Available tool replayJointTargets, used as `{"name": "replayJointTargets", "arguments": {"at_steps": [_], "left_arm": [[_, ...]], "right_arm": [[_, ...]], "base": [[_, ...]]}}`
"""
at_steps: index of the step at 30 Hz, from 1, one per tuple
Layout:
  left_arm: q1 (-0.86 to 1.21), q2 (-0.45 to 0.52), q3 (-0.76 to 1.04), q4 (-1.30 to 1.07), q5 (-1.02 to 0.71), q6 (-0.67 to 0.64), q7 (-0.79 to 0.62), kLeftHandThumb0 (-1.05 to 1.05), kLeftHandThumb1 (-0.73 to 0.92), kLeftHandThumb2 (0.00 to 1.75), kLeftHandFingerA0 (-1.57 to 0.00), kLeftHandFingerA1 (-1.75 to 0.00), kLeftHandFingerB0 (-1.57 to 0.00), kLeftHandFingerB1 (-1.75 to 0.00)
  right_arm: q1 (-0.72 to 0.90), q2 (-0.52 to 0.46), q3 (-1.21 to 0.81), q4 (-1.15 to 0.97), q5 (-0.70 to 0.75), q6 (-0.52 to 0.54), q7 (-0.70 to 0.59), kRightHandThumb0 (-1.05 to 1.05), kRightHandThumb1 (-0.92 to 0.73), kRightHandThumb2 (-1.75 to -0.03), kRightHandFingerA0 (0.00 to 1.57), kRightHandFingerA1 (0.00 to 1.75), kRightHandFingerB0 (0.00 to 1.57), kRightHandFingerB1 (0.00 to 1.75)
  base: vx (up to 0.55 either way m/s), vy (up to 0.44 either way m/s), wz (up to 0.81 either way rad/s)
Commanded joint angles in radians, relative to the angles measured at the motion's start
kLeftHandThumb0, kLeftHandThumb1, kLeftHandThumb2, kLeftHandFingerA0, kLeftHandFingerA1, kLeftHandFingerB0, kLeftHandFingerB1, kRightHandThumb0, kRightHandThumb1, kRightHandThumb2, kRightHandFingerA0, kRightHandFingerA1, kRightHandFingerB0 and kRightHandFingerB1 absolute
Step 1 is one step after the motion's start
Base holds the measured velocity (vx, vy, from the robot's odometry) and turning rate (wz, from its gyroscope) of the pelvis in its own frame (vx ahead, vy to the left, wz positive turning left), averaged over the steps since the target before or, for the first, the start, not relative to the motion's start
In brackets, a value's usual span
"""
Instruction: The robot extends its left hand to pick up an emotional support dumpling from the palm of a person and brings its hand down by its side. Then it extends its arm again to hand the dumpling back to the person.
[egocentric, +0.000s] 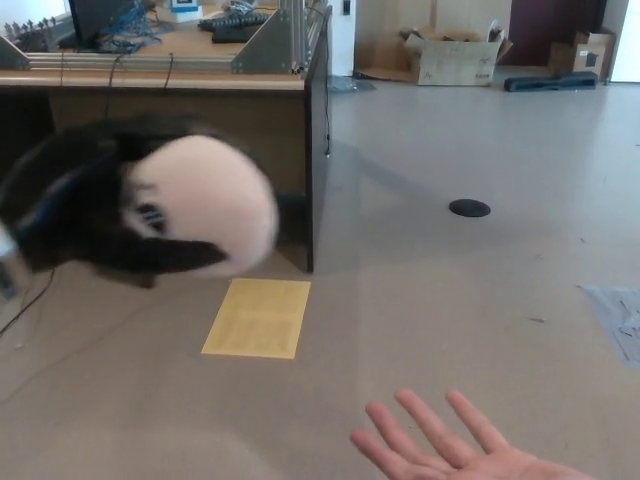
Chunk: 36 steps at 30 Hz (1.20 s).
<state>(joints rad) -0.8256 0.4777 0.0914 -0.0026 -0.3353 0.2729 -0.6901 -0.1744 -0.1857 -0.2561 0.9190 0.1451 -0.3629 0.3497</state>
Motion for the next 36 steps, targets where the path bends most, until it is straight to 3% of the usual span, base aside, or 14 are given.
{"name": "replayJointTargets", "arguments": {"at_steps": [1,13,14,16,19,20,23,26,27,32,33,34,35,36], "left_arm": [[-0.154,-0.002,-0.212,-0.037,0.159,-0.05,-0.055,-0.16,0.7,0.72,-0.83,-1.4,-0.88,-1.0],[-0.261,-0.151,-0.546,-0.07,0.311,-0.01,-0.038,-0.15,0.69,0.72,-0.79,-1.44,-0.83,-1.06],[-0.256,-0.171,-0.568,-0.067,0.319,-0.008,-0.033,-0.18,0.67,0.74,-0.79,-1.52,-0.8,-1.19],[-0.249,-0.192,-0.589,-0.065,0.331,-0.006,-0.028,-0.18,0.67,0.74,-0.79,-1.52,-0.8,-1.19],[-0.229,-0.232,-0.641,-0.055,0.362,-0.017,-0.029,-0.19,0.75,0.7,-0.67,-1.6,-0.68,-1.3],[-0.226,-0.236,-0.654,-0.056,0.371,-0.018,-0.031,-0.2,0.73,0.7,-0.71,-1.53,-0.72,-1.27],[-0.226,-0.245,-0.669,-0.059,0.385,-0.007,-0.043,-0.2,0.72,0.71,-0.71,-1.52,-0.72,-1.27],[-0.228,-0.247,-0.679,-0.063,0.398,0.002,-0.058,-0.19,0.73,0.7,-0.7,-1.52,-0.71,-1.29],[-0.224,-0.246,-0.68,-0.067,0.398,0.006,-0.064,-0.16,0.72,0.74,-0.67,-1.56,-0.7,-1.28],[-0.213,-0.234,-0.67,-0.085,0.404,0.032,-0.079,-0.18,0.72,0.72,-0.73,-1.48,-0.78,-1.17],[-0.201,-0.232,-0.659,-0.1,0.41,0.044,-0.064,-0.23,0.75,0.62,-0.93,-1.12,-0.81,-0.54],[-0.2,-0.227,-0.656,-0.109,0.42,0.053,-0.059,-0.31,0.69,0.61,-0.86,-0.8,-0.65,-0.41],[-0.201,-0.223,-0.654,-0.115,0.427,0.06,-0.057,-0.31,0.69,0.61,-0.86,-0.8,-0.65,-0.41],[-0.206,-0.212,-0.648,-0.119,0.434,0.061,-0.063,-0.46,0.59,0.58,-0.46,-0.38,-0.29,-0.31]], "right_arm": [[-0.012,-0.004,-0.002,0.0,0.007,-0.013,-0.019,-0.51,-0.58,-0.58,0.77,0.48,0.37,0.33],[-0.013,-0.007,0.02,-0.026,-0.003,0.002,-0.015,-0.5,-0.6,-0.58,0.78,0.47,0.38,0.33],[-0.014,-0.007,0.024,-0.031,-0.004,0.007,-0.015,-0.56,-0.49,-0.81,0.7,0.59,0.32,0.45],[-0.015,-0.006,0.028,-0.037,-0.005,0.012,-0.016,-0.56,-0.49,-0.81,0.7,0.59,0.32,0.45],[-0.017,-0.009,0.039,-0.051,-0.009,0.027,-0.017,-0.51,-0.6,-0.58,0.75,0.46,0.38,0.33],[-0.023,-0.008,0.04,-0.047,-0.009,0.026,-0.017,-0.57,-0.49,-0.81,0.67,0.58,0.33,0.45],[-0.034,-0.009,0.044,-0.04,-0.008,0.025,-0.019,-0.57,-0.5,-0.81,0.67,0.58,0.33,0.45],[-0.041,-0.011,0.048,-0.042,-0.009,0.028,-0.022,-0.56,-0.5,-0.81,0.66,0.58,0.33,0.45],[-0.043,-0.011,0.05,-0.041,-0.012,0.027,-0.028,-0.51,-0.6,-0.58,0.74,0.46,0.39,0.33],[-0.049,-0.008,0.05,-0.041,-0.009,0.033,-0.034,-0.52,-0.59,-0.58,0.75,0.46,0.37,0.33],[-0.045,-0.008,0.052,-0.048,-0.01,0.033,-0.035,-0.53,-0.59,-0.58,0.75,0.46,0.37,0.33],[-0.046,-0.007,0.052,-0.05,-0.009,0.035,-0.035,-0.53,-0.57,-0.58,0.74,0.47,0.34,0.33],[-0.046,-0.007,0.052,-0.051,-0.009,0.036,-0.036,-0.53,-0.57,-0.58,0.74,0.47,0.34,0.33],[-0.049,-0.007,0.052,-0.049,-0.008,0.036,-0.033,-0.53,-0.6,-0.58,0.74,0.46,0.35,0.32]], "base": [[0.0,0.0,0.0],[0.0,0.0,0.0],[0.0,0.0,0.0],[0.0,0.0,0.0],[0.0,0.0,0.0],[0.0,0.0,0.0],[0.0,0.0,0.0],[0.0,0.0,0.0],[0.0,0.0,0.0],[0.0,0.0,0.0],[0.0,0.0,0.0],[0.0,0.0,0.0],[0.0,0.0,0.0],[0.0,0.0,0.0]]}}
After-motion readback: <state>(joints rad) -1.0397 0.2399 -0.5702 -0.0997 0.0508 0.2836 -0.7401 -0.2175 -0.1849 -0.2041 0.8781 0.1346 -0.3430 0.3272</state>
